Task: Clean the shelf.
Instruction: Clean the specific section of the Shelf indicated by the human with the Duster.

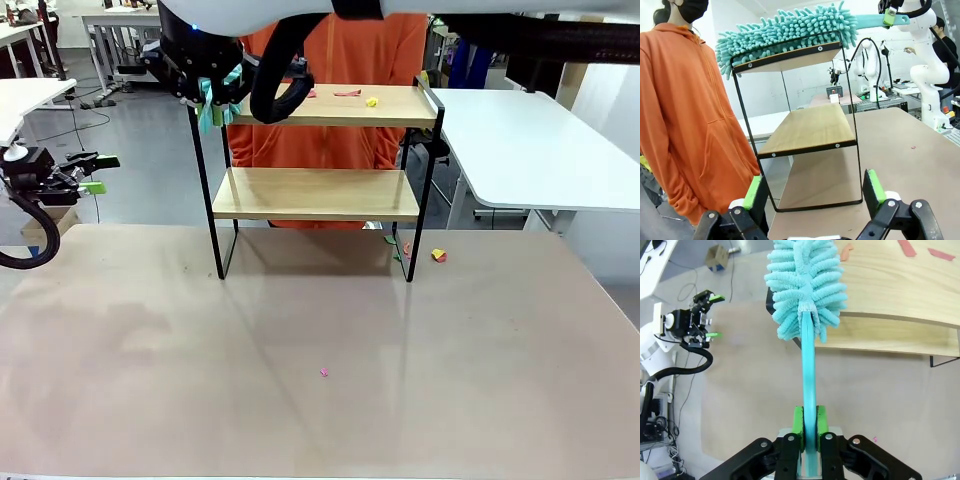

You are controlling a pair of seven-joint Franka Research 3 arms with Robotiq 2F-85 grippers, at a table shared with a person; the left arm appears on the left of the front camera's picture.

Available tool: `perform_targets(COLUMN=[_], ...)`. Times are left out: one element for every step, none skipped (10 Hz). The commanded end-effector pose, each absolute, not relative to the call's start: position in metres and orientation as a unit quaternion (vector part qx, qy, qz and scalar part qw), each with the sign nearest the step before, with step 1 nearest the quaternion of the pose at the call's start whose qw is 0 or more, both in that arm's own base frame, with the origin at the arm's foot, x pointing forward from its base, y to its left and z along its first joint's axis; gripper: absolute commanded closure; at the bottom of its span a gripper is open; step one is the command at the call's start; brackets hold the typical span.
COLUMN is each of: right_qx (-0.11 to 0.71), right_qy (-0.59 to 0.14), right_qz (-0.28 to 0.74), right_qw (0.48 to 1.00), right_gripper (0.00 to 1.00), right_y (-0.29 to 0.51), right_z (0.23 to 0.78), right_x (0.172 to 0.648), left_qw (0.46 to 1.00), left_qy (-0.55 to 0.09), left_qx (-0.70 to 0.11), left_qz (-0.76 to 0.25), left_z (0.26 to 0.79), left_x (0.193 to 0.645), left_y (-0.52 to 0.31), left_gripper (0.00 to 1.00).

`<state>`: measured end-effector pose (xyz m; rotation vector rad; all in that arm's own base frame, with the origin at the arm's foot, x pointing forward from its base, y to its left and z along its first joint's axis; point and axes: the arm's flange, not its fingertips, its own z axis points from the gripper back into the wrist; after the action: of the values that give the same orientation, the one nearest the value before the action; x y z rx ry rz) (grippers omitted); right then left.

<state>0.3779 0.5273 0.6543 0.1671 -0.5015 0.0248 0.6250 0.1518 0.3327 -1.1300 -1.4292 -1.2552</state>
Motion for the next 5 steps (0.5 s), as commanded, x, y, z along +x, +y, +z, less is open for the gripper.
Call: perform_targets(right_qx=[0.094,0.094,0.094,0.094,0.088], right_qy=[-0.228,-0.226,-0.221,-0.214,-0.204], right_qz=[-0.007,-0.03,-0.045,-0.06,-0.072], right_qw=[0.969,0.969,0.97,0.97,0.972], right_gripper=[0.87,0.87,0.87,0.87,0.87], right_y=[0.501,0.479,0.459,0.44,0.424], right_z=[0.66,0.663,0.664,0.664,0.662], right_x=[0.381,0.382,0.381,0.381,0.38], left_qw=[0.447,0.447,0.447,0.447,0.447], left_qy=[-0.578,-0.578,-0.578,-0.578,-0.578], left_qx=[-0.451,-0.451,-0.451,-0.451,-0.451], left_qz=[-0.513,-0.513,-0.513,-0.513,-0.513], left_z=[0.334,0.334,0.334,0.334,0.334], left_x=[0.622,0.622,0.622,0.622,0.622], left_y=[0.15,0.15,0.15,0.15,0.15], left_gripper=[0.0,0.0,0.0,0.0,0.0])
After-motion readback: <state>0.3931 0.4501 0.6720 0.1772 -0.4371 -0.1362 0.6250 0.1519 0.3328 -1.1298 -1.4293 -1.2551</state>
